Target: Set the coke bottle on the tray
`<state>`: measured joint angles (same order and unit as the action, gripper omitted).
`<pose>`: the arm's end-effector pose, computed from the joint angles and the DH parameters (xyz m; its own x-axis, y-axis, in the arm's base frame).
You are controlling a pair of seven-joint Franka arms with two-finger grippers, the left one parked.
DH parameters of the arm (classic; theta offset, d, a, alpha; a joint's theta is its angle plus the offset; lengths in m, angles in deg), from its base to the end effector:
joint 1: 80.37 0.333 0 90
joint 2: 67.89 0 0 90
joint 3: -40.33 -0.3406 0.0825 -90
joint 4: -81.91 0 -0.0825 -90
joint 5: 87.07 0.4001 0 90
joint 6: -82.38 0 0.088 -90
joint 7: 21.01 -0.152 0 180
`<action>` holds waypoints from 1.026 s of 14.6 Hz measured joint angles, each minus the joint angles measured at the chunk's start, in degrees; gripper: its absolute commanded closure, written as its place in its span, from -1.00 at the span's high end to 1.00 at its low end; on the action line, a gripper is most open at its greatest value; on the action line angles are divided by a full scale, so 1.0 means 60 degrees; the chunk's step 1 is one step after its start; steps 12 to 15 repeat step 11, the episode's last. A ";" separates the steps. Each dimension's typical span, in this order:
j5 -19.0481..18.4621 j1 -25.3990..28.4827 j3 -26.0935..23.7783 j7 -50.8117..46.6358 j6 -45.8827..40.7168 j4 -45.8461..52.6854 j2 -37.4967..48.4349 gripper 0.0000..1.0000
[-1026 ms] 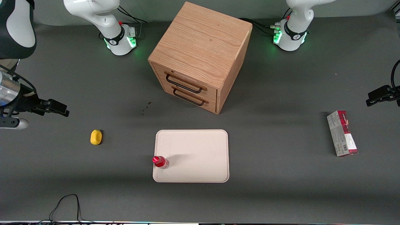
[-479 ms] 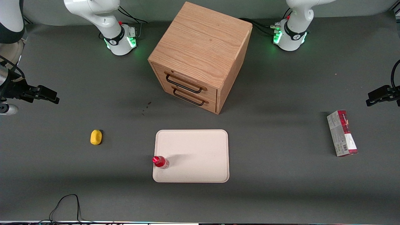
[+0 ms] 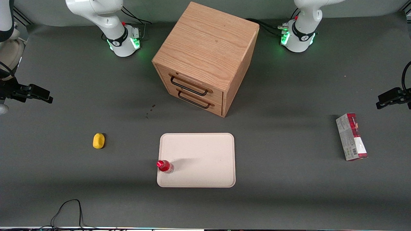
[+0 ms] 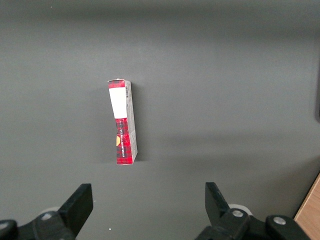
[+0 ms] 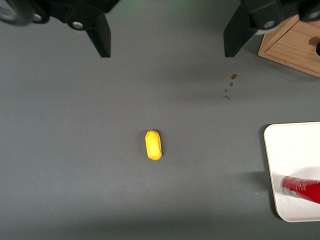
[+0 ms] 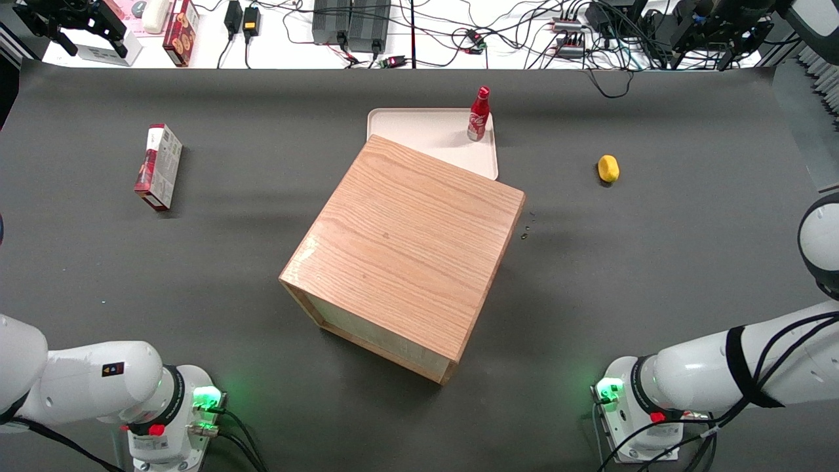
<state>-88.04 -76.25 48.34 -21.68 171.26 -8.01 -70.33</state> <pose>0.5772 -0.0403 0.5789 0.9950 -0.0799 -0.0600 -0.0787 -0.9966 0.0235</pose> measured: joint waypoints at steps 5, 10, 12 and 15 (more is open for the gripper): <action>0.0000 -0.0005 0.0015 0.0000 -0.0023 0.0000 0.0001 1.00; 0.0000 -0.0075 0.0004 0.0000 -0.0048 0.0000 0.0001 1.00; 0.0000 -0.0077 0.0000 0.0000 -0.0050 0.0000 0.0001 1.00; 0.0000 -0.0077 0.0000 0.0000 -0.0050 0.0000 0.0001 1.00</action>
